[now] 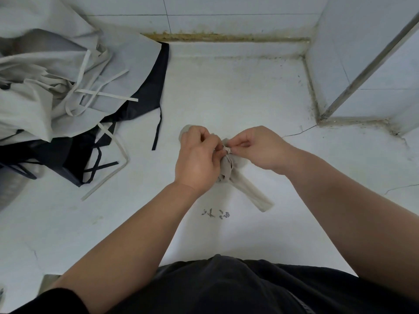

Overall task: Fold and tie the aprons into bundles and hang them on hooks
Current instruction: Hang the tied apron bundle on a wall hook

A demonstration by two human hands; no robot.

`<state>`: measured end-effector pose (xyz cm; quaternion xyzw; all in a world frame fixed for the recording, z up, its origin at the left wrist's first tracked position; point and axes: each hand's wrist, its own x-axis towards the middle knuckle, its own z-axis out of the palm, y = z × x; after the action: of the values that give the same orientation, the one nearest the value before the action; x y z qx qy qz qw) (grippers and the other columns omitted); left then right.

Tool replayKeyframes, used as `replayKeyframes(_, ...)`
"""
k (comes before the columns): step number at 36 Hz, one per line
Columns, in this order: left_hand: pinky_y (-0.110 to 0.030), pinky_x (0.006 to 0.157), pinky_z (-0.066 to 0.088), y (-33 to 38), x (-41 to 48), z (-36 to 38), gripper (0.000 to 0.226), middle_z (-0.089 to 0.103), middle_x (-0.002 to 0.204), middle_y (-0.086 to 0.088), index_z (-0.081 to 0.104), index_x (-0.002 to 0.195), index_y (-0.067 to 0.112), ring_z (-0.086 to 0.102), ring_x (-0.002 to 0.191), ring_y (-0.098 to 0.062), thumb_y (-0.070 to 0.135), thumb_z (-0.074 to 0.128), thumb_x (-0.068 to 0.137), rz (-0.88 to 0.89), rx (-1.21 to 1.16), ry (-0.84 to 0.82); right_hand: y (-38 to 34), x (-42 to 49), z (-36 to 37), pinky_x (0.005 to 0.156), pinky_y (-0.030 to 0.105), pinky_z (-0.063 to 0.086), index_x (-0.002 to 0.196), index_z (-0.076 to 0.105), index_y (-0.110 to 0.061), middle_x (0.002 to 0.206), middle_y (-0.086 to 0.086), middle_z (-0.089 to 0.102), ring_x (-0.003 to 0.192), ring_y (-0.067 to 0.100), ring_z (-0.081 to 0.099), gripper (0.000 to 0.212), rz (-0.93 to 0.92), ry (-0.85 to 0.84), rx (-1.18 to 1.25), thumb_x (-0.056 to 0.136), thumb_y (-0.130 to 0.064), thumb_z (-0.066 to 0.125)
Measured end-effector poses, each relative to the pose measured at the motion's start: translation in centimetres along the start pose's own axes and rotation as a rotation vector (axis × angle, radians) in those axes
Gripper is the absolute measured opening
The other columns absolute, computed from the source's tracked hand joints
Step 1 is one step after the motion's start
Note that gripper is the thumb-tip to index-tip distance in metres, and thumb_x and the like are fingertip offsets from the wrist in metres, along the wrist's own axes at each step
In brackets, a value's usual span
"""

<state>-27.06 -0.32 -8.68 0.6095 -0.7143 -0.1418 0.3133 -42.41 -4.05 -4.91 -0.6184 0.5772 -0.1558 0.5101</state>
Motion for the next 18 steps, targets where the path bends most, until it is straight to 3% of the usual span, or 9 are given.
replayKeyframes(1,-0.032,0.068,0.043,-0.1,0.1,-0.3,0.003,0.038,0.097,-0.001,0.064,0.083,0.006,0.032,0.094,-0.017,0.007,0.064,0.086,0.0,0.03,-0.02,0.3,0.0,0.0,0.06,0.004,0.04,0.103,0.069,-0.015,0.086,-0.011,0.062,0.074,0.002,0.055,0.015,-0.066,0.048,-0.119,0.093,-0.01,0.058)
replayKeyframes(4,-0.036,0.068,0.04,-0.5,0.4,-1.1,0.002,0.033,0.094,-0.001,0.062,0.083,0.007,0.032,0.089,-0.021,0.007,0.064,0.084,0.009,0.11,-0.081,1.2,0.1,0.0,0.062,0.022,0.038,0.107,0.064,-0.012,0.091,0.001,0.061,0.075,0.015,0.05,0.017,-0.15,0.15,-0.405,0.097,-0.014,0.051)
replayKeyframes(7,-0.036,0.069,0.033,-0.6,0.5,-1.9,0.003,0.036,0.092,-0.002,0.062,0.083,0.006,0.037,0.089,-0.025,0.008,0.062,0.085,0.014,0.169,-0.136,1.7,0.4,0.1,0.069,0.03,0.036,0.115,0.059,-0.007,0.1,0.012,0.064,0.084,0.024,0.051,0.022,-0.191,0.239,-0.526,0.099,-0.015,0.045)
replayKeyframes(12,-0.036,0.071,0.032,-0.9,0.6,-2.5,0.011,0.038,0.087,-0.001,0.06,0.082,0.007,0.04,0.086,-0.028,0.013,0.051,0.086,0.017,0.22,-0.156,1.9,1.0,1.2,0.074,0.034,0.04,0.115,0.059,-0.006,0.105,0.014,0.063,0.095,0.032,0.055,0.023,-0.209,0.317,-0.575,0.099,-0.011,0.043)
replayKeyframes(18,-0.035,0.07,0.03,-0.5,0.2,-2.8,0.047,0.049,0.087,-0.007,0.061,0.083,0.008,0.041,0.084,-0.027,0.039,0.025,0.078,0.008,0.254,-0.215,1.9,1.1,1.5,0.073,0.035,0.042,0.112,0.058,-0.005,0.103,0.015,0.062,0.094,0.032,0.055,0.021,-0.161,0.331,-0.572,0.098,-0.009,0.043)
